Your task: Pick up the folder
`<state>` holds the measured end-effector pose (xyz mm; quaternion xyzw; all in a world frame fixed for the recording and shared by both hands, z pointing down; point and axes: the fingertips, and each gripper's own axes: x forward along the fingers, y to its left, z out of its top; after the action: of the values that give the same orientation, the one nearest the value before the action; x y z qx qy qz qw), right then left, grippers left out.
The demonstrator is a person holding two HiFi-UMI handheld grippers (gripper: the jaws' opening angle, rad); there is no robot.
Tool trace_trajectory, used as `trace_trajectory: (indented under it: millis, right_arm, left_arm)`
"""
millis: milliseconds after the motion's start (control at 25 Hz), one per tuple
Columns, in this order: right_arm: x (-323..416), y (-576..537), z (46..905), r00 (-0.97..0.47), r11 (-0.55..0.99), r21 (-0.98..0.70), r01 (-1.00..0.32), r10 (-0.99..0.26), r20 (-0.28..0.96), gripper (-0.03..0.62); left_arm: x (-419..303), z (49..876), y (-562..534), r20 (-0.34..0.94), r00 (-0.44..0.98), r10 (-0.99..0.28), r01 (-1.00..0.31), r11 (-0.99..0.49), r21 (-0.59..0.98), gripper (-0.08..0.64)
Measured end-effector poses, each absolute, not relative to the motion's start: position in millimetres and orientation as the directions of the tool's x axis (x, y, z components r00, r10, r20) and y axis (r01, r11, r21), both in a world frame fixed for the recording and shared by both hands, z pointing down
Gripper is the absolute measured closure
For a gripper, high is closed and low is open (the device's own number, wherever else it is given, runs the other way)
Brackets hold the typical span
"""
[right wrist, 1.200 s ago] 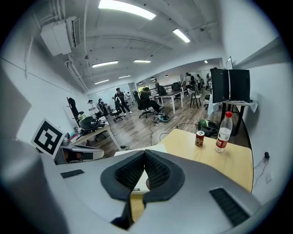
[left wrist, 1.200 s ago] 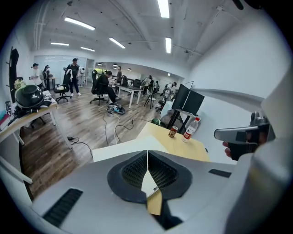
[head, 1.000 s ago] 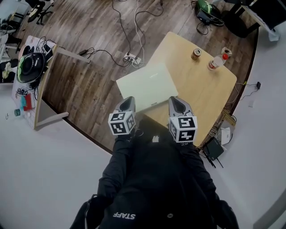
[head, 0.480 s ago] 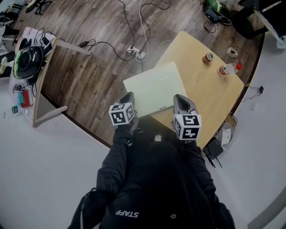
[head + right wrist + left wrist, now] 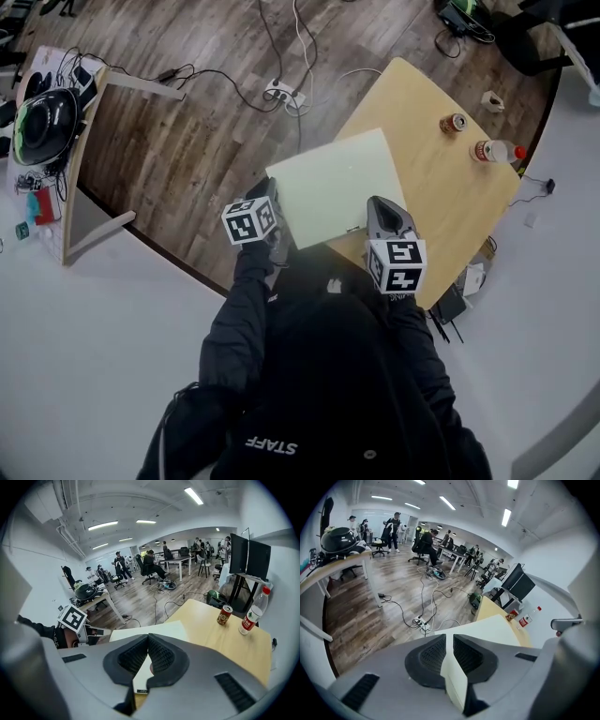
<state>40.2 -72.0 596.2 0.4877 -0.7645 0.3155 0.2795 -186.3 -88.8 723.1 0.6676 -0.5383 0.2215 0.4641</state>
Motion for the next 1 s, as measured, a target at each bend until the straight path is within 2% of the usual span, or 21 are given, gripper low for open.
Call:
trace_trajectory:
  millis: [80,120,160,320,520,680,1000]
  right_arm:
    - [36.0,-75.9,599.3,-0.369,0.329,-0.210,-0.921,-0.560,0.742,0.571]
    - [33.8,-77.9,600.7,-0.371,0.332,-0.210,-0.919,-0.556,0.744,0.571]
    - [31.6,-80.0,602.4,-0.373,0.336,-0.211,-0.918,-0.552,0.745,0.571]
    - [21.2,-87.6,609.5,-0.379,0.348,-0.211,-0.913,-0.538,0.753,0.571]
    - [11.4,-89.2,617.8,-0.377,0.356,-0.208,-0.911,-0.517,0.768,0.571]
    - [7.8,-86.1,628.2,-0.372,0.354,-0.208,-0.912,-0.497,0.784,0.571]
    - [-5.5,-85.6,640.4,-0.378,0.356,-0.219,-0.909,-0.477,0.794,0.571]
  left_arm:
    - [-190.8,729.2,-92.6,0.796,0.334,-0.505,-0.917,0.019,0.397,0.487]
    - [-192.0,732.3,-93.9,0.794,0.345,-0.500,-0.912,0.021,0.410,0.427]
    - [-192.9,735.3,-95.0,0.792,0.358,-0.495,-0.906,0.019,0.422,0.406]
    - [-196.7,745.4,-101.1,0.772,0.410,-0.485,-0.881,0.007,0.472,0.368]
    - [-191.9,762.2,-104.6,0.721,0.533,-0.442,-0.811,-0.024,0.584,0.261]
    - [-186.5,771.0,-110.2,0.682,0.606,-0.410,-0.765,-0.065,0.641,0.224]
    - [-180.8,788.7,-112.3,0.628,0.699,-0.342,-0.683,-0.058,0.729,0.181]
